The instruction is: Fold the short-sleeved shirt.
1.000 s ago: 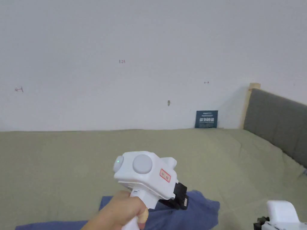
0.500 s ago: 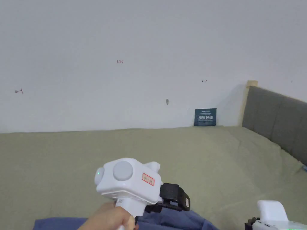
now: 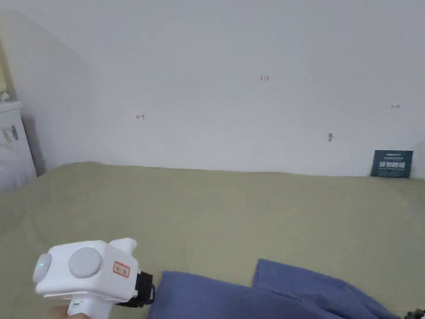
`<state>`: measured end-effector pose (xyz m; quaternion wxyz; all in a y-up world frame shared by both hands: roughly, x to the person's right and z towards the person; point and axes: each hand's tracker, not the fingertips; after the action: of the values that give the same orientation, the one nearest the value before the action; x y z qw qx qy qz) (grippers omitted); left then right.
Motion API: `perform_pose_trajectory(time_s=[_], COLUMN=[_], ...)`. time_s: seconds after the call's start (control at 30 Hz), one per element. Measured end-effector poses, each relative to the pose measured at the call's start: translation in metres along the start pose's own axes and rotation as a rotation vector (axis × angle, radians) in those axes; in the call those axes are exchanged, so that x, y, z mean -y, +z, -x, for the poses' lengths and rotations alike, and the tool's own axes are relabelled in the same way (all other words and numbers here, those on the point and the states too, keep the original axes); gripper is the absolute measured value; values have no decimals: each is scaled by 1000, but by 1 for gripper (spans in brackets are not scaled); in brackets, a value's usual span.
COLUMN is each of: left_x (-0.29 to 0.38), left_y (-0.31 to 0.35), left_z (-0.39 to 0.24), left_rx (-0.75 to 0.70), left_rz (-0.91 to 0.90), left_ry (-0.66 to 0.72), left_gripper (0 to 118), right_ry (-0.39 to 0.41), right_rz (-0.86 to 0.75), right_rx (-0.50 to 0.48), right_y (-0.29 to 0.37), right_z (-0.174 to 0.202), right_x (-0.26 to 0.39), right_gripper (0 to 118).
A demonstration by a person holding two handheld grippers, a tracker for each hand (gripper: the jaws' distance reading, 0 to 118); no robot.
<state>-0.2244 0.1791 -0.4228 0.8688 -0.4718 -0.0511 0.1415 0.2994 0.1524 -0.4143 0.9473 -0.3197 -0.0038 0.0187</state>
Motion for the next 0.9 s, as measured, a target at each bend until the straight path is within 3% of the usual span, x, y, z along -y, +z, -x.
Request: perform_pose_trajectory(time_s=[0.17, 0.2, 0.27, 0.33, 0.4, 0.63, 0.7, 0.73, 0.77, 0.8, 0.83, 0.9], left_x=[-13, -23, -48, -73, -96, -123, -125, -124, -123, -124, -122, -120], left_y=[-25, -34, -52, -73, -98, -196, -199, -187, -177, -172, -166, -155], left_z=[25, 27, 24, 20, 11, 1, -4, -6, -11, -11, -12, -11], left_rx=[-12, -5, -13, -22, -17, -135, -170, -199, -244, -216, -137, -99], left_rz=[17, 26, 28, 41, 54, 233, 236, 196, 125, 102, 103, 124], left_ry=[47, 47, 50, 36, -1, -16, -27, -34, -46, -81, -97, -82], left_gripper=[0, 6, 51, 87, 92, 92, 87, 76, 51, 12, 2, 2], right_ry=[39, 39, 46, 48, 43, 52, 64, 92, 113, 116, 110, 83], right_rz=[-2, -3, -8, -15, -17, -27, -35, -42, -44, -46, -44, -22], right_rx=[-10, -13, -12, -13, -19, 10, 32, 58, 72, 76, 70, 39], right_y=[-2, -3, -2, -1, 0, 13, 16, 18, 18, 18, 17, 13], right_z=[10, 10, 11, 9, 5, -10, -14, -15, -15, -16, -17, -20], right_x=[-7, -9, -13, -15, -18, -29, -28, -28, -26, -25, -23, -21], right_gripper=[0, 0, 0, 0, 0, 0, 0, 0, 0, 0, 0, 0])
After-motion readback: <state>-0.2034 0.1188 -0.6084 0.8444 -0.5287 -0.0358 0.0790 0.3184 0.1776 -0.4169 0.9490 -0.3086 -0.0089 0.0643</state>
